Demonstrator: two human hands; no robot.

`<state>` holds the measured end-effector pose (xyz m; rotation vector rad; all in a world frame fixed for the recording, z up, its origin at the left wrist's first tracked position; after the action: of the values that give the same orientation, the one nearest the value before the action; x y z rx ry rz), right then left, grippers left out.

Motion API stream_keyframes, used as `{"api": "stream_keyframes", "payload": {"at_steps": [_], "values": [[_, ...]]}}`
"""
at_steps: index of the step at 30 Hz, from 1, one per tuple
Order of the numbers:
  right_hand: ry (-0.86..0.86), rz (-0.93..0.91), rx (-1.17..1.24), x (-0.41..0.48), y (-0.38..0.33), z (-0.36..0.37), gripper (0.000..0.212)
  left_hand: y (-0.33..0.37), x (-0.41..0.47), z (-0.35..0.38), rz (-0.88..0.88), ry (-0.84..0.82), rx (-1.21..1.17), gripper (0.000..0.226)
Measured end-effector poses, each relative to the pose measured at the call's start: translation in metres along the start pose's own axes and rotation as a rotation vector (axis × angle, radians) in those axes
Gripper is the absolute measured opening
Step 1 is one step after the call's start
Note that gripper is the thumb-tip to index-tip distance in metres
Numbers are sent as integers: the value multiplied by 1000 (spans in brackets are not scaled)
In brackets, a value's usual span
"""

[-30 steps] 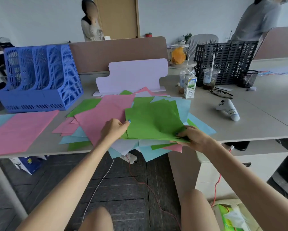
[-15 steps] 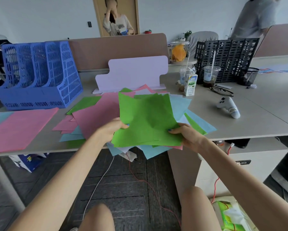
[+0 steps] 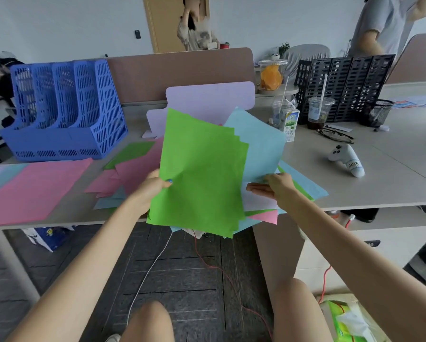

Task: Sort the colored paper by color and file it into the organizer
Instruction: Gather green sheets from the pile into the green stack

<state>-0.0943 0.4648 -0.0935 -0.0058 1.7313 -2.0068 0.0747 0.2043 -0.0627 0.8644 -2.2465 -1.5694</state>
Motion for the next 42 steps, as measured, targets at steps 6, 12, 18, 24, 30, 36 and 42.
{"api": "stream_keyframes", "payload": {"at_steps": [6, 12, 18, 24, 30, 36, 42], "values": [[82, -68, -197, 12, -11, -4, 20, -9, 5, -33, -1, 210, -75, 56], [10, -124, -361, 17, -14, 4, 28, -16, 11, -45, -41, 314, -175, 49], [-67, -104, -418, 16, -8, 2, 28, -24, 20, -43, -115, 349, -283, 44], [-51, -109, -517, 16, -17, -7, 25, -32, 25, -40, -166, 339, -293, 45], [-201, -72, -544, 12, -7, 8, 17, -23, 26, -8, -130, 203, -184, 49], [-3, -255, -772, 26, -27, -12, 23, -15, 32, 18, -107, 131, -121, 48], [86, -348, -682, 42, -42, -21, 18, -7, 39, 42, -109, 80, -118, 59]]}}
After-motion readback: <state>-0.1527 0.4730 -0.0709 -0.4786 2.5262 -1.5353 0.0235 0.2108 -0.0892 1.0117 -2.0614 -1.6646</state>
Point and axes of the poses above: each hand's wrist, its own x-axis towards the middle knuckle, its own z-axis out of the palm, y = z × x, the point moved 7 cm from there along x, towards the middle knuckle, and after that the axes turned 2 degrees about x, right-handed, at the moved point
